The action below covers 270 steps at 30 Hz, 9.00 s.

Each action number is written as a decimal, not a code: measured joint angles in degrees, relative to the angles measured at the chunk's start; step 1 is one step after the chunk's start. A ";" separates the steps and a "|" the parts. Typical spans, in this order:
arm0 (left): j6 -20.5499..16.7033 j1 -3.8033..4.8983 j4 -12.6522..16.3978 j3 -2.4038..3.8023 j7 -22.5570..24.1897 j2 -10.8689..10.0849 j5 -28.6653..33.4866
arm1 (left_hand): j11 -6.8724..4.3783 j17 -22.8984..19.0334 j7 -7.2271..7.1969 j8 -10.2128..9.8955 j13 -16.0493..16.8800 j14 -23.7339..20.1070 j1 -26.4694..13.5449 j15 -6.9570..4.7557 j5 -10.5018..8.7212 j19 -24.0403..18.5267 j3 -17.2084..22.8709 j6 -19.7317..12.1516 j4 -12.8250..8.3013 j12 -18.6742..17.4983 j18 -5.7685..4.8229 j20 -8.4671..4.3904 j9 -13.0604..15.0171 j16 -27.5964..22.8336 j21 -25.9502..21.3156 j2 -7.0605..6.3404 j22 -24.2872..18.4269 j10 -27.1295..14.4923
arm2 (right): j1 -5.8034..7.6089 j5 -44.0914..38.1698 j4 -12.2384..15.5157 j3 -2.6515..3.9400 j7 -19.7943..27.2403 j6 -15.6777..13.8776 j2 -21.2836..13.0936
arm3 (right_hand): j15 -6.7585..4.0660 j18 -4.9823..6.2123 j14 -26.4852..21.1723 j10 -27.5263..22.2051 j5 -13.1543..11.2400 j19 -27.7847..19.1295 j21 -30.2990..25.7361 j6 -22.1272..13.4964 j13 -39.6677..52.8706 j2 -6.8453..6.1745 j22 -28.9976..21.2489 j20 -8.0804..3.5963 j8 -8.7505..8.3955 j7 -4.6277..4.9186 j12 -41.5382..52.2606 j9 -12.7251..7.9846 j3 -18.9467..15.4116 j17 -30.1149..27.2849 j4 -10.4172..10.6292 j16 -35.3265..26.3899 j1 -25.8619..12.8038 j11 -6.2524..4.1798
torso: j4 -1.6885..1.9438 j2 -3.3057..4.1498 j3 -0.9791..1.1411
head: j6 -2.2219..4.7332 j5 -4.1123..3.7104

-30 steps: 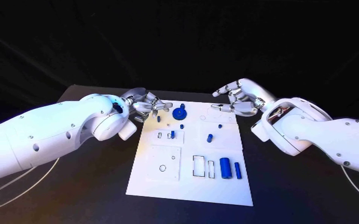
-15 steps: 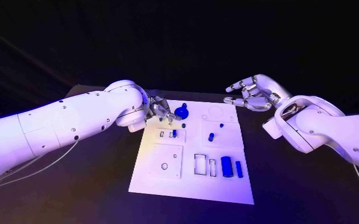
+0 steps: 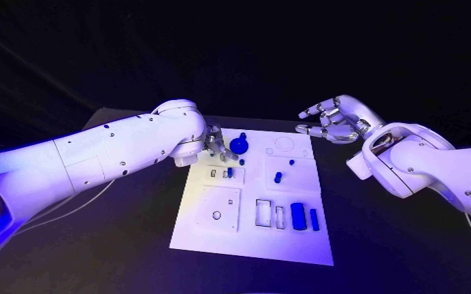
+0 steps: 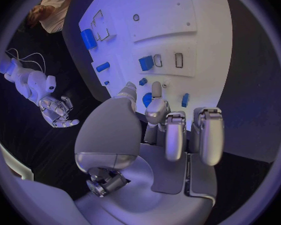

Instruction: Assemble the parts on the task board

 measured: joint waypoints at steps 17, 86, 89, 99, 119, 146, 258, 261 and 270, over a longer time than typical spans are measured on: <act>3.21 -0.11 -2.84 -0.79 -1.04 2.74 -0.36 | 0.01 -0.01 0.05 0.44 -0.04 0.00 -0.65 0.00 0.00 0.00 -0.52 -0.37 -0.10 0.00 -0.62 0.00 1.03 0.00 -0.02 0.26 0.00 -0.40 | -0.02 -0.05 -0.29 -0.02 -0.14 0.00 0.40 | 0.00 0.00 0.00 0.00 0.23 0.01 -0.27 0.00 -0.17 0.00 -0.25 0.01 0.00 0.00 -0.01 -0.01 -0.16 0.01 0.16 0.00 0.00 0.00 | 0.03 0.02 -0.04 | -1.01 -0.27; 7.95 -0.33 -3.77 -1.21 -0.23 3.91 2.46 | -0.30 0.01 -0.11 0.47 -0.88 0.00 12.16 0.01 -0.02 0.21 16.04 -3.61 -3.44 -2.13 -0.49 -0.20 6.68 0.00 0.20 2.30 -0.03 -1.33 | -0.36 -0.28 -1.32 -0.14 -0.78 0.88 1.51 | 0.01 0.00 0.00 0.00 0.88 -0.20 -0.76 0.00 -0.16 0.45 -0.50 -0.18 0.27 0.00 -0.01 0.00 -0.15 -0.02 0.15 -0.35 0.45 0.01 | 0.03 0.02 0.03 | -1.96 0.02; 7.91 -0.34 -3.76 -1.22 -0.09 3.75 3.12 | -0.40 0.00 -0.04 0.25 -1.23 0.00 13.44 0.01 1.95 0.20 17.53 -3.77 -2.40 -2.74 -0.50 -0.20 6.75 0.00 0.20 1.32 -0.03 -1.62 | -0.38 -0.28 -1.36 -0.15 -0.78 0.91 1.51 | 0.01 0.00 0.00 0.00 0.88 -0.19 -0.76 0.00 -0.16 0.45 -0.50 -0.18 0.27 0.00 -0.01 0.00 -0.15 -0.02 0.15 -0.35 0.45 0.01 | 0.04 0.02 0.03 | -1.96 -0.03; 6.77 -0.40 -2.64 -1.27 0.17 2.18 5.49 | 0.01 0.00 0.26 2.22 -2.30 0.00 10.29 0.01 11.15 0.20 24.68 -4.06 -0.78 -4.03 -0.50 -0.20 11.25 0.00 0.20 -4.05 -0.03 -1.63 | -0.42 -0.29 -1.52 -0.18 -0.82 1.01 1.50 | 0.01 0.00 0.00 0.00 0.88 -0.19 -0.76 0.00 -0.12 0.45 -0.50 -0.18 0.27 0.00 -0.01 -0.01 -0.15 0.02 0.15 -0.35 0.45 0.01 | 0.09 0.01 0.06 | -1.81 0.02; -2.29 -1.44 2.54 -1.38 -0.12 -1.59 6.66 | -0.51 -0.02 0.02 4.37 -3.58 0.11 5.74 -0.10 19.59 0.20 27.65 -3.81 -3.12 -5.40 -0.50 -0.20 15.10 0.00 0.20 -6.32 0.01 -0.87 | -0.47 -0.30 -1.65 -0.21 -0.87 1.12 1.26 | -0.20 -0.01 -0.21 0.00 1.10 -0.19 -0.75 0.00 -0.10 0.45 -0.49 -0.17 0.27 0.00 -0.01 -0.02 -0.15 0.01 0.15 -0.35 0.45 0.01 | 0.13 0.01 0.03 | -2.03 0.09; -4.98 -3.79 3.13 -1.31 -0.38 -2.21 -0.19 | -0.41 -0.03 -0.07 5.15 -5.37 0.00 4.00 -0.40 21.31 0.20 29.23 -3.71 -4.70 -6.80 -0.48 -0.61 16.28 0.00 0.20 -7.59 0.00 -0.79 | -0.54 -0.31 -1.60 -0.22 -0.75 1.09 1.16 | -0.20 0.00 -0.21 0.00 1.10 -0.19 -0.99 0.00 -0.23 0.45 -0.76 -0.17 0.27 0.00 -0.01 0.01 -0.15 -0.01 0.15 -0.67 0.45 0.01 | 0.02 0.11 0.02 | -2.60 0.30; -4.41 -1.04 2.22 1.54 -1.35 -3.62 -1.32 | -1.69 -0.03 -1.88 6.41 -10.28 0.01 -0.91 -1.98 17.09 0.20 2.08 -3.33 -0.33 -8.57 -0.47 -1.83 16.10 0.00 0.20 -2.70 -0.03 -1.90 | -0.70 -0.35 -2.33 -0.23 -0.74 1.09 0.78 | -0.41 0.88 0.00 -1.24 1.09 -2.05 -5.61 -0.01 -1.97 1.07 -3.65 -0.17 0.50 0.00 -1.28 0.00 -1.26 -3.10 0.95 -3.13 -0.64 -0.20 | 0.06 0.01 0.07 | -2.07 0.00; -4.26 0.08 0.40 1.63 -1.35 -3.54 -1.07 | -0.62 -0.03 -0.86 4.47 -13.04 0.11 -0.38 -1.11 17.09 0.26 1.04 -4.78 -0.27 -11.33 -0.48 -1.56 14.64 0.00 0.01 -2.51 -0.03 -3.48 | -0.71 -0.35 -2.34 -0.24 -0.74 1.09 0.76 | -0.41 0.88 0.00 -1.24 1.09 -2.05 -5.61 -0.01 -1.97 1.07 -3.65 -0.17 0.50 0.00 -1.28 0.00 -1.26 -3.10 0.95 -3.13 -0.63 -0.20 | 0.05 0.01 0.10 | -1.99 0.05; -3.94 0.95 -4.03 1.59 -1.10 -1.76 -1.37 | -0.10 0.01 -0.06 2.87 -13.82 0.10 0.06 -0.68 17.09 0.30 0.19 -5.58 -0.19 -12.09 -0.48 -0.90 12.95 0.00 -0.10 -2.06 0.00 -4.00 | -0.71 -0.32 -2.30 -0.24 -0.76 1.09 0.78 | -0.41 0.88 0.00 -1.24 1.09 -2.05 -5.60 -0.01 -1.97 1.07 -3.64 -0.17 0.50 0.00 -1.28 -0.01 -1.26 -3.10 0.95 -3.12 -0.63 -0.20 | 0.03 0.12 0.03 | -1.77 0.36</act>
